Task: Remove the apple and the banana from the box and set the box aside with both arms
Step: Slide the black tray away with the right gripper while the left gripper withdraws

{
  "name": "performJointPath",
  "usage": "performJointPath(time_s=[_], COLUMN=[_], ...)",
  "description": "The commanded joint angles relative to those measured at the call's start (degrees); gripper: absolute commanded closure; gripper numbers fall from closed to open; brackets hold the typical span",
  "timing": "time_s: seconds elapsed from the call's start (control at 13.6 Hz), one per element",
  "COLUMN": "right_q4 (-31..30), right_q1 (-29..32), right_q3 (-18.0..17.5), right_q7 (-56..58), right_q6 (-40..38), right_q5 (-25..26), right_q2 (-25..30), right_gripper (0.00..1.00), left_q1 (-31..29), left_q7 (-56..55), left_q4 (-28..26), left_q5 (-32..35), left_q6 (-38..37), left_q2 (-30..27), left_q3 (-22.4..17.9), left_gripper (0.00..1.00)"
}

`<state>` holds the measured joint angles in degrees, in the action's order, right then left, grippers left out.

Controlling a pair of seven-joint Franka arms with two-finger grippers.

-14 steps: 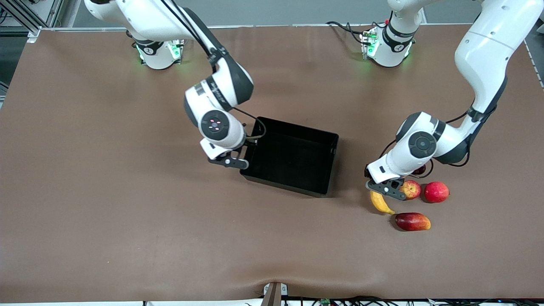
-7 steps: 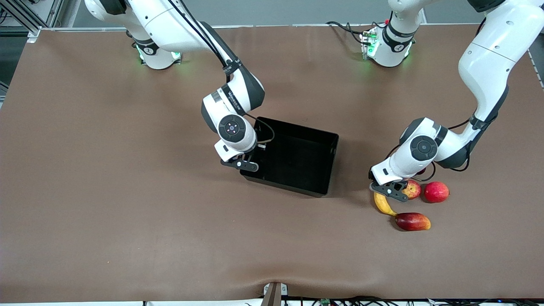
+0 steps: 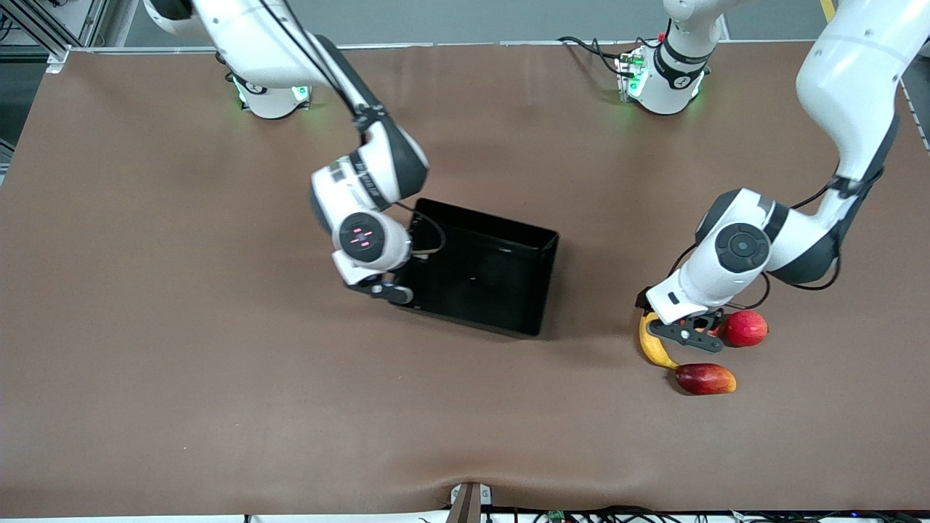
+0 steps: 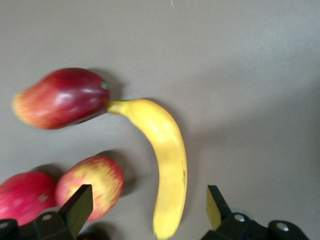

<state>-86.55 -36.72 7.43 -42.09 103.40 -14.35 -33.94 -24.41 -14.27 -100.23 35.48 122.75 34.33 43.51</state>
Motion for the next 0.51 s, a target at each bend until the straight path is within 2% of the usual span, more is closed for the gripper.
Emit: performJointPath(time_s=[0.0, 0.15, 0.22, 0.44], right_q4=[-1.4, -1.7, -2.0, -2.8], right_q1=[6.0, 10.4, 13.4, 23.3], right_q3=[0.0, 0.0, 0.0, 0.0], right_q7=[4.2, 9.5, 14.0, 28.4], right_q6=[-6.4, -7.3, -7.4, -8.4], right_q5=[2.2, 5.3, 6.6, 6.7], right_q2=[5.1, 6.4, 7.1, 7.9], right_gripper=[1.00, 1.00, 1.00, 1.00], left_q1=[-0.2, 0.0, -0.1, -2.8], left_q7=[-0.5, -0.4, -0.3, 0.6], left_q4=[9.1, 17.0, 18.7, 19.0], left_q5=[-2.7, -4.8, -5.1, -5.3], left_q6=[-15.1, -24.9, -28.2, -32.6], left_q2=[-1.8, -2.3, -2.9, -8.3], left_q3=[4.1, 6.7, 6.9, 7.0], left_gripper=[0.00, 0.00, 0.00, 0.00])
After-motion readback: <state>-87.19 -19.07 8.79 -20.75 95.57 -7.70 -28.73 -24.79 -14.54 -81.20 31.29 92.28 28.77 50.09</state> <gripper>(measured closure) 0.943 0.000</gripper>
